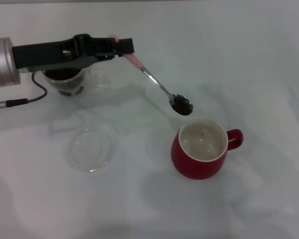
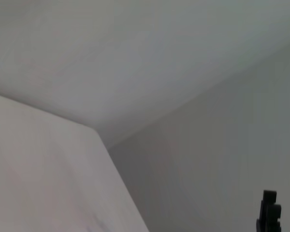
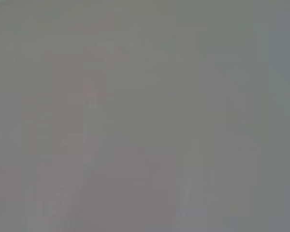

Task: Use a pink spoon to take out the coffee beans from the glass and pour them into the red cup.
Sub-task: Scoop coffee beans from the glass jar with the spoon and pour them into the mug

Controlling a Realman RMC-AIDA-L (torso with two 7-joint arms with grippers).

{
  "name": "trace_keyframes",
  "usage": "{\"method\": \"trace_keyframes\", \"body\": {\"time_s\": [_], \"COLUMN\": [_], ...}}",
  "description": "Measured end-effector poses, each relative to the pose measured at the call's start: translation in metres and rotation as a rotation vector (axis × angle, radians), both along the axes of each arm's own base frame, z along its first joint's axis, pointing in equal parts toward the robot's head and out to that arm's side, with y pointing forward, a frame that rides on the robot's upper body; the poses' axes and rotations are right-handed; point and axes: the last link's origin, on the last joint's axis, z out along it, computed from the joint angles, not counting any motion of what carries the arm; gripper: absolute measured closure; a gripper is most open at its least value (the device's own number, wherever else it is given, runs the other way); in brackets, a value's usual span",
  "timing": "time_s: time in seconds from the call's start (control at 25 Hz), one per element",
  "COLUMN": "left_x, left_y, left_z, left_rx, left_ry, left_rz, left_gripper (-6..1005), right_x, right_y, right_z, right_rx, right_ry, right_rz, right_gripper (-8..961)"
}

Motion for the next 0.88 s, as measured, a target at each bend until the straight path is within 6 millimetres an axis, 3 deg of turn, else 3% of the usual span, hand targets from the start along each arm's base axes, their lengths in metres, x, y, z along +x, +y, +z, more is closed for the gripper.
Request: {"method": "trace_keyframes", "body": {"time_s": [0.4, 0.88], "left_x": [0.028, 0.056], "left_y": [0.009, 0.026], "left_z": [-0.026, -0.040], "left_rx": [-0.043, 0.004], "left_ry": [0.115, 0.284], "left_rz": [-0.108, -0.246], "left_gripper": [872, 871], "right_x": [-0.001, 0.000], "right_y": [-0.001, -0.001], "right_z": [-0.002, -0.003], "right_rx": [-0.015, -0.021], "right_ry": [-0.003, -0.006], "right_rz": [0.009, -0.001], "right_gripper": [416, 415]}}
